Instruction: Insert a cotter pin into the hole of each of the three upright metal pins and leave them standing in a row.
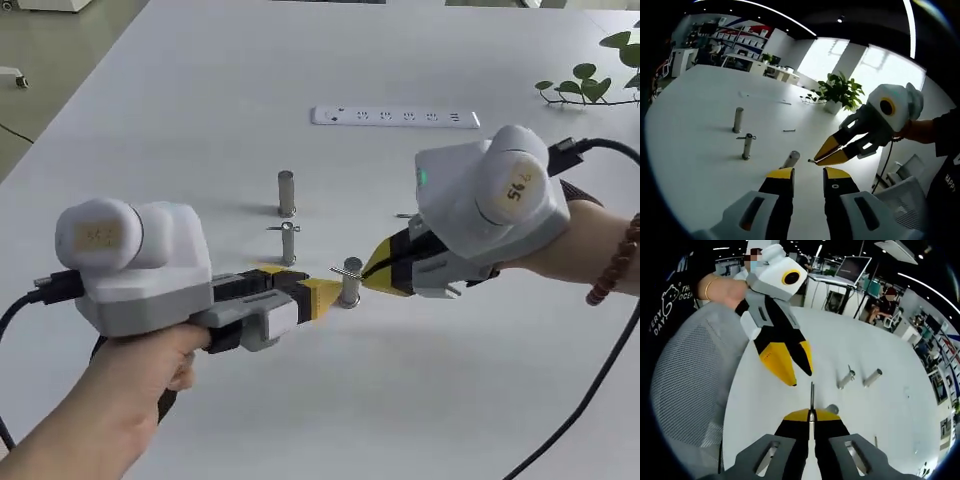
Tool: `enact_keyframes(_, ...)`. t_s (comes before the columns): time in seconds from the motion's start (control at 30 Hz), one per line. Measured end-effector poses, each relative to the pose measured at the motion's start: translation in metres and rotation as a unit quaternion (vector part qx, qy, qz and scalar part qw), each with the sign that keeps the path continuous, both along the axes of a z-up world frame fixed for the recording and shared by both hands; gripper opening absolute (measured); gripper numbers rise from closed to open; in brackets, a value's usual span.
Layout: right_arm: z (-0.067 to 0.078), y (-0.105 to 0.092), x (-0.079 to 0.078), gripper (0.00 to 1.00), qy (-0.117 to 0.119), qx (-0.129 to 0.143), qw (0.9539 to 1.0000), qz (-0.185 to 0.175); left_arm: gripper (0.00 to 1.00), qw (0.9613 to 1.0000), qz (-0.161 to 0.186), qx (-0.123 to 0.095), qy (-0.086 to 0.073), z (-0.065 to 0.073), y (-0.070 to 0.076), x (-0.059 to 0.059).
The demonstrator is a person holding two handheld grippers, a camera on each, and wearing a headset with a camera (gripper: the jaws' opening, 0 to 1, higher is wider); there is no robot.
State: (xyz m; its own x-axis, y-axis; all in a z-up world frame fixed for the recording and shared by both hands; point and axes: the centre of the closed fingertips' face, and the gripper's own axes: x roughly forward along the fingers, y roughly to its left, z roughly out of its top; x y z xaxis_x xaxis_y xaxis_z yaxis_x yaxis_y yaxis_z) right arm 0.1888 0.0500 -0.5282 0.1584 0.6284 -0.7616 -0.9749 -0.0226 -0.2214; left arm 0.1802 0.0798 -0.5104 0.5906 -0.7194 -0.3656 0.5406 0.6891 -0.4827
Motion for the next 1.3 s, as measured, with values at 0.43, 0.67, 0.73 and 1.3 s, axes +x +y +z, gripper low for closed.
enact_keyframes(0.43,0.002,0.010,-0.024,0.00,-0.021,-0.004,0.9984,0.052,0.11,0.9991,-0.009,-0.032,0.025,0.001,-0.010,-0.010)
enact_keyframes(0.67,0.005,0.013,-0.026,0.00,-0.028,-0.002,0.9978,0.059,0.05,0.9984,-0.013,-0.044,0.033,0.001,-0.012,-0.012)
enact_keyframes(0.73,0.005,0.013,-0.026,0.00,-0.029,-0.002,0.9977,0.060,0.02,0.9982,-0.013,-0.046,0.035,0.001,-0.012,-0.013)
enact_keyframes(1.3,0.005,0.014,-0.024,0.00,0.011,0.028,0.9995,0.013,0.00,0.9995,-0.026,-0.015,-0.011,0.003,-0.008,-0.009)
